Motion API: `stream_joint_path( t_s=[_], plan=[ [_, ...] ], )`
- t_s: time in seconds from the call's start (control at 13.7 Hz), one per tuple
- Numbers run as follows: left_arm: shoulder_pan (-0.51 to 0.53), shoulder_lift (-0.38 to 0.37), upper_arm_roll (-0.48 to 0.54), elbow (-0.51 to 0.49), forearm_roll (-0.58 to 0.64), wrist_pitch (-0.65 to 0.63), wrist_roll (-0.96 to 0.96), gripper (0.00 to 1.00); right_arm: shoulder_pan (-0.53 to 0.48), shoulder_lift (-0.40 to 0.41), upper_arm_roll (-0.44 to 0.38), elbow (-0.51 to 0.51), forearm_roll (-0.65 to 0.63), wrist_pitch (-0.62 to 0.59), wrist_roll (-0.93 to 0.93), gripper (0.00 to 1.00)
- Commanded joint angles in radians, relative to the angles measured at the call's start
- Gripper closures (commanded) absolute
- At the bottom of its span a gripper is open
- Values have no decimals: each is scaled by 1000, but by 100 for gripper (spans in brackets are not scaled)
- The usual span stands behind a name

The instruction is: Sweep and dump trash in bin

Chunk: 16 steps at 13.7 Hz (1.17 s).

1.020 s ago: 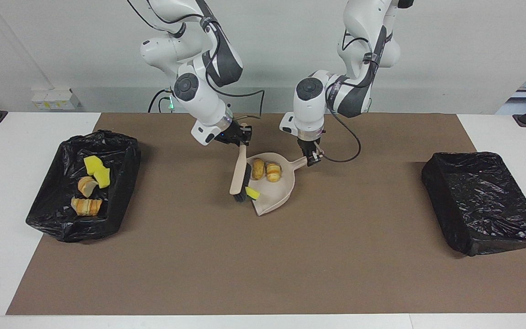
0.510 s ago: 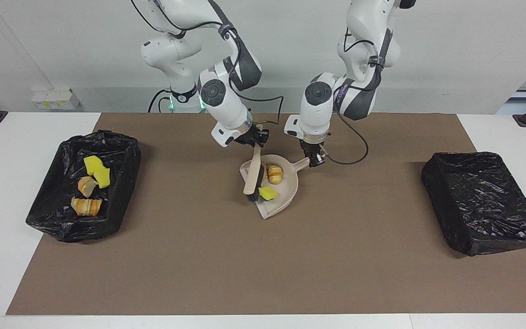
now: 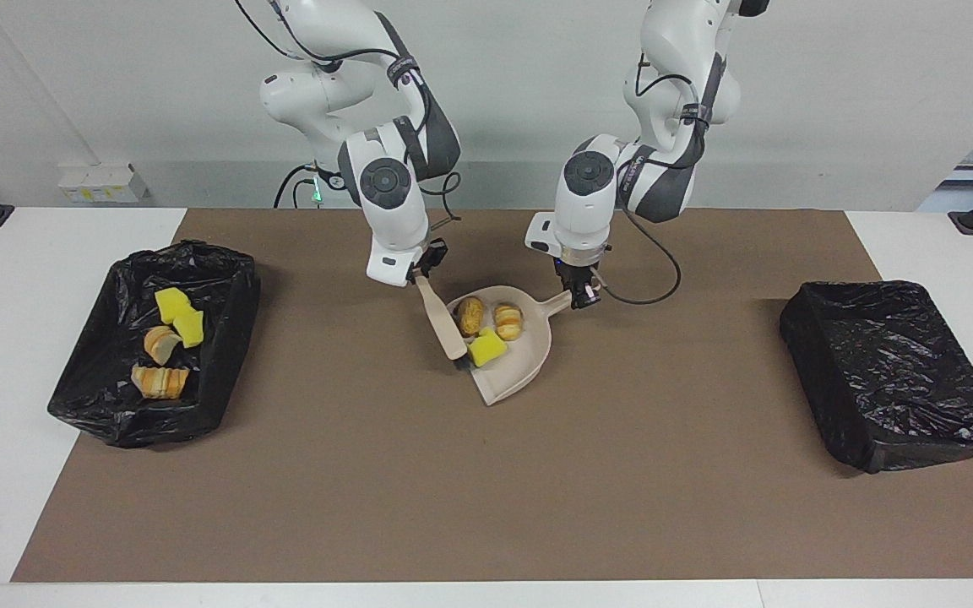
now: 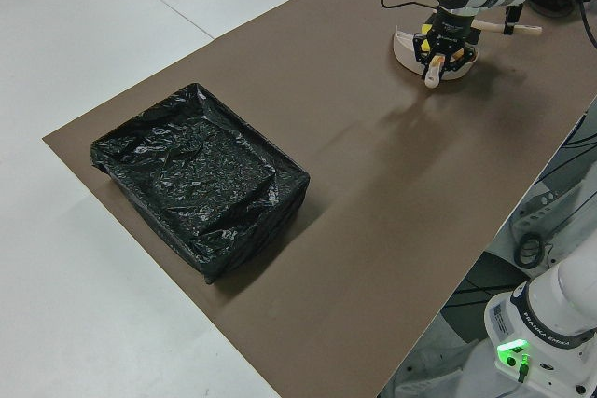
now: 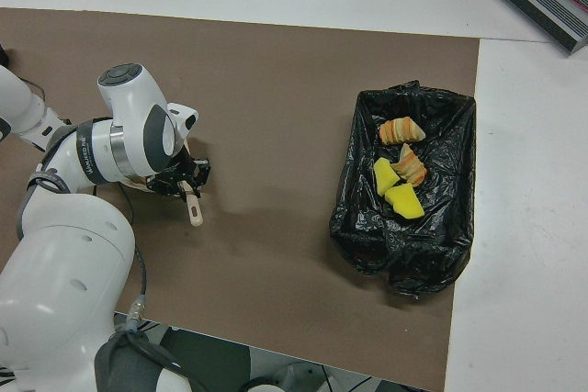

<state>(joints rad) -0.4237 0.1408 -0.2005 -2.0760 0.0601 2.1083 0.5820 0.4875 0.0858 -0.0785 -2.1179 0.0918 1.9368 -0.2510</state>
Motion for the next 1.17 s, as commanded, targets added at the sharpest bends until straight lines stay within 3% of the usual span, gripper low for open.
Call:
stream_joint_path(
  t_s=[0.0,0.58,1.09],
  plan=[
    [-4,-17,1,-21,-13,27,32,100,-24,-20,8,-31,-85,2,-117,100],
    [43,-30,1,-12,-16,28,119,100,-29,-75,8,-115,-351,4,-105,100],
    [69,-84,1,-21,-35,25,236,100,-76,-104,3,-89,-337,-45,-47,100]
  ],
)
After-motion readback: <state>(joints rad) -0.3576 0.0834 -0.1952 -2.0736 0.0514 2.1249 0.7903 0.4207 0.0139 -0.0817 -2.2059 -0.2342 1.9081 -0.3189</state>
